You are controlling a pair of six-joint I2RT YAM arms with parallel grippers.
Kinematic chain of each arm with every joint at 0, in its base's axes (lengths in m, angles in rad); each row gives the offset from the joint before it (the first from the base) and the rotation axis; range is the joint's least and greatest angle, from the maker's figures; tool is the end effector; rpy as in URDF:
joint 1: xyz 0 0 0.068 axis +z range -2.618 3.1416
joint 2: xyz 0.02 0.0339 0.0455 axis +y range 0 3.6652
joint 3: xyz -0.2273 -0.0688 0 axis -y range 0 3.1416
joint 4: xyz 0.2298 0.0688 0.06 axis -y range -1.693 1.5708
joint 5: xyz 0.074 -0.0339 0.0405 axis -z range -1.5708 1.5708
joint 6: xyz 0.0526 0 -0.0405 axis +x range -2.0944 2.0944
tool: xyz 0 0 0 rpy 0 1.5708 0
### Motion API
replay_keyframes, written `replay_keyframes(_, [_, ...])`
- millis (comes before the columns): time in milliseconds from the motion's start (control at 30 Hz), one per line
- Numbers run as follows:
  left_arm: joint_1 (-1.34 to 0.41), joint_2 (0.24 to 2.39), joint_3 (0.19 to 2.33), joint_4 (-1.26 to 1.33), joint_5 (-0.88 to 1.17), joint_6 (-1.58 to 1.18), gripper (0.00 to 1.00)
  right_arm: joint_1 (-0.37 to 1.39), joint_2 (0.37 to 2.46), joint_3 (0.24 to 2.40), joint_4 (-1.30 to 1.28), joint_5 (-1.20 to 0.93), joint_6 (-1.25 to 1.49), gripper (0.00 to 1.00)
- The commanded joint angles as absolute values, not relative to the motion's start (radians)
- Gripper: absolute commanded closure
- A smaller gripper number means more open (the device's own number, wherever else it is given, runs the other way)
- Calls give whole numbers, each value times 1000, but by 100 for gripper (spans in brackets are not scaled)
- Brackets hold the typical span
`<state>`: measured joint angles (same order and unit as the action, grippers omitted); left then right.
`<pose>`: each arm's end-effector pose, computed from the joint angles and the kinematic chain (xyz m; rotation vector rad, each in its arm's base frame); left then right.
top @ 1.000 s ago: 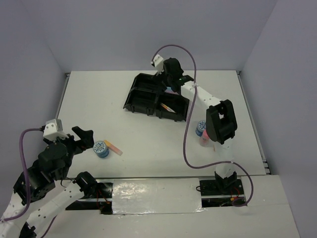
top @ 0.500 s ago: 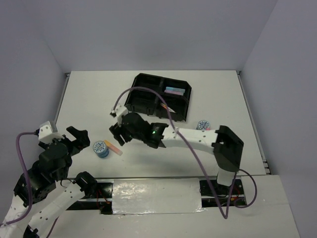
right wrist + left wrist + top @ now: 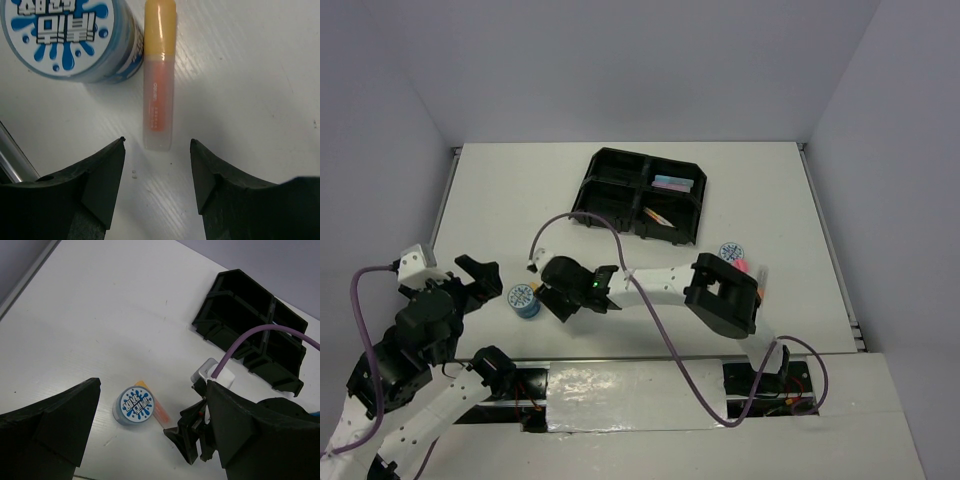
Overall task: Sort the stationery into containers
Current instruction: Pick up the stationery from the center of the board, then place the stationery in the storage box.
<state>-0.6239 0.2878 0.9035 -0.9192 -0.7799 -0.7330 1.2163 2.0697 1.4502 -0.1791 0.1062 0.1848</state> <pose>0.0714 -0.0058 0.3264 -0.6106 1.6841 -0.2420 0.1575 0.4096 0.1380 -1.1539 2.1419 0.5386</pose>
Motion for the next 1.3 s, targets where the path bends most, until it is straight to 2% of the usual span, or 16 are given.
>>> replay_keyframes(0, [-618,270,916,-884,-778,-710,1,1218,2106,1520,-163,100,181,38])
replay_keyframes(233, [-618,275,916,-880,-775,-709,1,1215,2210,1640,-225,121,163,38])
replay_keyframes(333, [-618,272,916,-881,-775,-709,1,1210,2244,1667,-242,141,160,42])
replay_keyframes(433, [-618,267,914,-877,-772,-704,1,1203,2272,1687,-271,149,158,55])
replay_keyframes(467, [-618,267,913,-876,-772,-703,1,1198,2272,1683,-291,153,163,66])
replay_keyframes(500, [-618,268,913,-876,-770,-703,1,1195,2266,1671,-293,156,172,72])
replay_keyframes(533, [-618,270,913,-874,-769,-701,1,1183,2237,1628,-285,170,181,90])
replay_keyframes(567, [-618,273,913,-874,-767,-701,1,1175,2215,1603,-278,181,198,100])
replay_keyframes(700, [-618,276,911,-870,-762,-695,1,1132,2048,1464,-241,198,186,100])
replay_keyframes(800, [-618,278,911,-867,-759,-690,1,1056,1851,1353,-184,128,111,100])
replay_keyframes(967, [-618,268,911,-868,-759,-692,1,858,1528,1200,-81,-141,-236,100])
replay_keyframes(1067, [-618,252,911,-867,-759,-692,1,711,1535,1267,-138,-111,-395,100])
replay_keyframes(1200, [-618,235,910,-867,-762,-695,1,517,1721,1614,-363,-55,-440,100])
replay_keyframes(1267, [-618,235,908,-864,-759,-693,1,471,1785,1690,-389,-34,-483,99])
